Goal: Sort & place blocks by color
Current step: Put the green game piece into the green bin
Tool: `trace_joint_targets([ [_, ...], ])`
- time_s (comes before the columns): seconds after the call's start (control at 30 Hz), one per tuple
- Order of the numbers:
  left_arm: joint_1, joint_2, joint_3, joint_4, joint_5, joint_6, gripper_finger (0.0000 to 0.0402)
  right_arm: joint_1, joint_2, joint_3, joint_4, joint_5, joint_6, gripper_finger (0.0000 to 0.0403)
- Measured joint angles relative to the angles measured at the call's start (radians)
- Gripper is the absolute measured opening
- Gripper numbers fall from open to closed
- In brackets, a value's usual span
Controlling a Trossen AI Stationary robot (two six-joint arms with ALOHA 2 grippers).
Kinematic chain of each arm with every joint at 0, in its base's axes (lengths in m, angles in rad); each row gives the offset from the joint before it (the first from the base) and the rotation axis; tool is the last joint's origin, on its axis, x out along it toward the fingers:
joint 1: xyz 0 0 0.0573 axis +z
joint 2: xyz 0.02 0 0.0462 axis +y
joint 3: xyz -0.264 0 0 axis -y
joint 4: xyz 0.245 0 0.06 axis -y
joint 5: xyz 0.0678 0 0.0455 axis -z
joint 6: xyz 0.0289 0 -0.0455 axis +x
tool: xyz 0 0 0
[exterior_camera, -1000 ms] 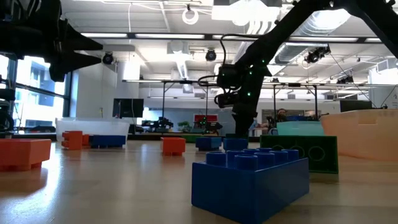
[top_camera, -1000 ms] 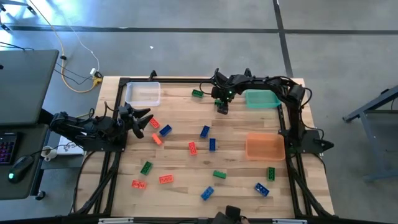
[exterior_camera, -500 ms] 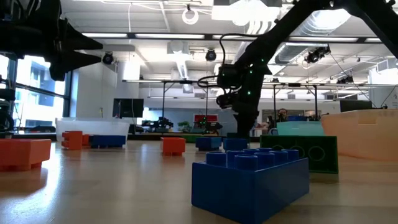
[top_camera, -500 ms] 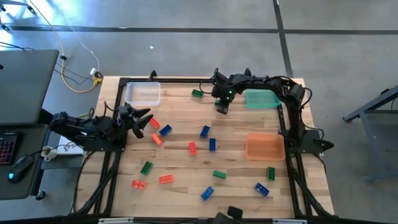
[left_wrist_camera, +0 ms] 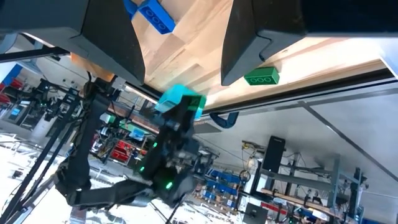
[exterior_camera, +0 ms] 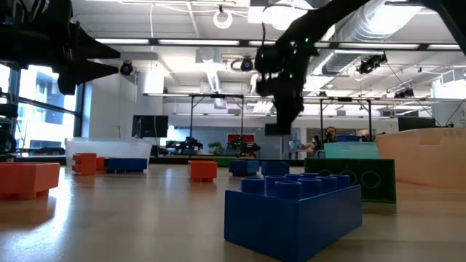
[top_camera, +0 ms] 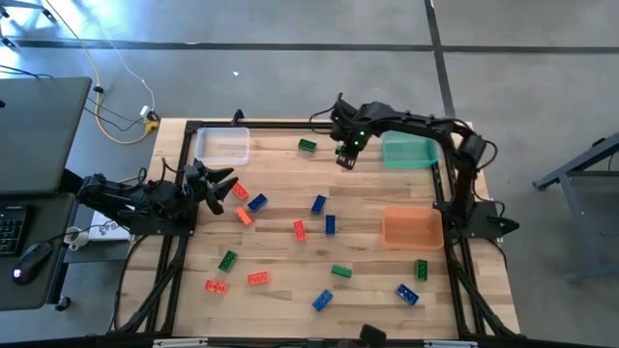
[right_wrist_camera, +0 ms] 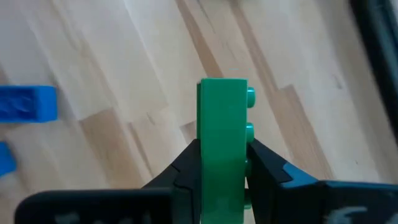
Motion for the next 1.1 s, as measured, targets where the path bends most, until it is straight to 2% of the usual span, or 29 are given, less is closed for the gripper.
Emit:
trace_joint_targets([
  [0.27,0.0,0.0,0.0,0.0,0.0,0.0,0.02,0.044,-0.161,-0.001,-0.06,0.104,0.087,0.0066],
  [0.37,0.0,0.0,0.0,0.0,0.0,0.0,0.02,0.066,-0.223,-0.001,-0.124,0.134,0.12,0.0066],
  [0.53,0.0,0.0,0.0,0.0,0.0,0.0,0.02,0.099,-0.332,-0.001,-0.258,0.252,0.157,0.0066],
  [0.67,0.0,0.0,0.0,0.0,0.0,0.0,0.02,0.096,-0.43,-0.029,-0.277,0.287,0.165,0.0066],
  [0.87,0.0,0.0,0.0,0.0,0.0,0.0,0.02,0.069,-0.615,-0.228,-0.194,0.29,0.231,0.0066],
  [1.1,0.0,0.0,0.0,0.001,-0.031,-0.029,0.02,0.015,-0.809,-0.51,0.017,0.288,0.295,0.0066],
])
